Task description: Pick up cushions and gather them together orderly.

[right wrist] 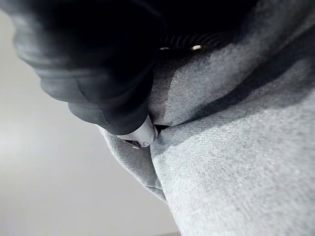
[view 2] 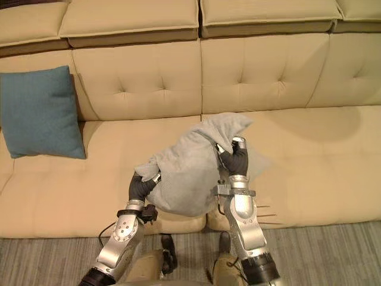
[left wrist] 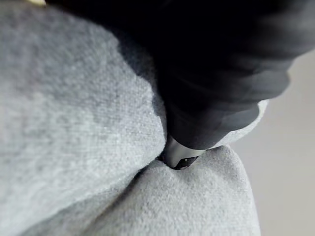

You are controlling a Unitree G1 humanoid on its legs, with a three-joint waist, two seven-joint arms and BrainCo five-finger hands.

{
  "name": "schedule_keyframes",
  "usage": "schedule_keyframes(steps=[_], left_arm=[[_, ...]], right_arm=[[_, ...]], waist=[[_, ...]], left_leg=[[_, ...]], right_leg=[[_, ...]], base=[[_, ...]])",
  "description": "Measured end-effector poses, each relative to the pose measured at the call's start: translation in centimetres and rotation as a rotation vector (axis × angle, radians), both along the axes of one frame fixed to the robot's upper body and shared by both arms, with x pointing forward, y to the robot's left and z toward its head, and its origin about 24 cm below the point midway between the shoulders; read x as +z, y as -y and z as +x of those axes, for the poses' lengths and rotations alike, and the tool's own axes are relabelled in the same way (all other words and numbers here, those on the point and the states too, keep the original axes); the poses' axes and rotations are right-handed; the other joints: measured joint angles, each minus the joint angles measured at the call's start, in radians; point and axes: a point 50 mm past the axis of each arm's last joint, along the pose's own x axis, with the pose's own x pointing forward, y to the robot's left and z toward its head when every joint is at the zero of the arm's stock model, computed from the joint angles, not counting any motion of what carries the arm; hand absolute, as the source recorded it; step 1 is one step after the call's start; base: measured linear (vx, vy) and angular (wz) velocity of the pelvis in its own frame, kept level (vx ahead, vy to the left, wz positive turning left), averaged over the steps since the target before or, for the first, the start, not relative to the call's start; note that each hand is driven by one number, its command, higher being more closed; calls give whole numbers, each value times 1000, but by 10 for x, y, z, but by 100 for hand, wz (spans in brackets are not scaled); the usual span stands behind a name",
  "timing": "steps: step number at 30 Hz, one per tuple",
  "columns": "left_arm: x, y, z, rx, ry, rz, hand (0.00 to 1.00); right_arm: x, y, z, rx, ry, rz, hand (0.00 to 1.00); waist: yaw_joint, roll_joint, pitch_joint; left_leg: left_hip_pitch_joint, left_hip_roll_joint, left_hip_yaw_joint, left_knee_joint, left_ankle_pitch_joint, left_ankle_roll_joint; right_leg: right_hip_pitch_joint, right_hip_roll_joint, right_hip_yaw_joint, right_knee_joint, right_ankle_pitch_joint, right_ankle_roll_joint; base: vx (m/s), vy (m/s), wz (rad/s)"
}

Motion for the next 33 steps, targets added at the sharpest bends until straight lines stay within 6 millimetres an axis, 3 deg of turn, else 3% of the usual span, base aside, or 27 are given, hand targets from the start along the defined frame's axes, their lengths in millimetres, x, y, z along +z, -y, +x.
schedule_keyframes(steps=[5, 8, 15, 17, 23, 27, 28, 29, 33], left_arm=[[27, -3, 22, 48, 125, 70, 100], [55, -7, 42, 88, 247, 126, 100], [148, -26, 92, 286, 558, 215, 100], [184, -29, 105, 351, 655, 238, 100], [272, -29, 126, 460, 821, 246, 100], [307, -27, 136, 486, 835, 264, 100], [308, -28, 138, 486, 826, 262, 0], [308, -29, 142, 492, 801, 260, 0], [313, -35, 148, 499, 751, 209, 0]], right_arm=[[24, -8, 20, -17, 83, -31, 100], [46, -14, 34, -40, 159, -55, 100], [112, -29, 62, -101, 353, -89, 100], [134, -27, 71, -154, 396, -83, 100], [182, -21, 94, -254, 426, -10, 100], [210, -21, 103, -289, 432, 18, 100], [212, -21, 104, -290, 425, 17, 100], [214, -21, 106, -293, 417, 16, 0], [229, -19, 105, -307, 439, 34, 0]], waist=[[3, -1, 0], [-6, -6, 4], [7, -33, 49], [11, -34, 80], [23, -36, 188], [15, -38, 251], [11, -37, 254], [7, -37, 257], [5, -38, 291]], left_leg=[[-28, 8, 24, -11, 7, -5], [-40, 16, 26, -26, 25, -9], [-117, 47, 26, 4, 45, -13], [-144, 45, 22, 4, 64, -9], [-195, 38, 15, -18, 111, 2], [-233, 29, -3, -70, 163, 1], [-241, 27, -8, -77, 169, 1], [-261, 27, -10, -84, 176, -2], [-305, 27, -10, -83, 177, -2]], right_leg=[[-37, 18, 37, -33, 32, -3], [-62, 27, 46, -32, 45, -12], [-144, 56, 64, -2, 65, -18], [-177, 55, 63, 18, 65, -18], [-242, 53, 60, 40, 80, -15], [-291, 53, 43, 39, 95, -21], [-299, 52, 37, 39, 95, -21], [-318, 53, 32, 40, 96, -22], [-362, 55, 35, 42, 99, -23]], base=[[-29, 12, -23], [-52, -37, -9], [-117, -60, -7], [-138, -71, 5], [-105, -49, 6], [-71, -58, 14], [-53, -51, 18], [-29, -44, 11], [-7, -26, 0]])
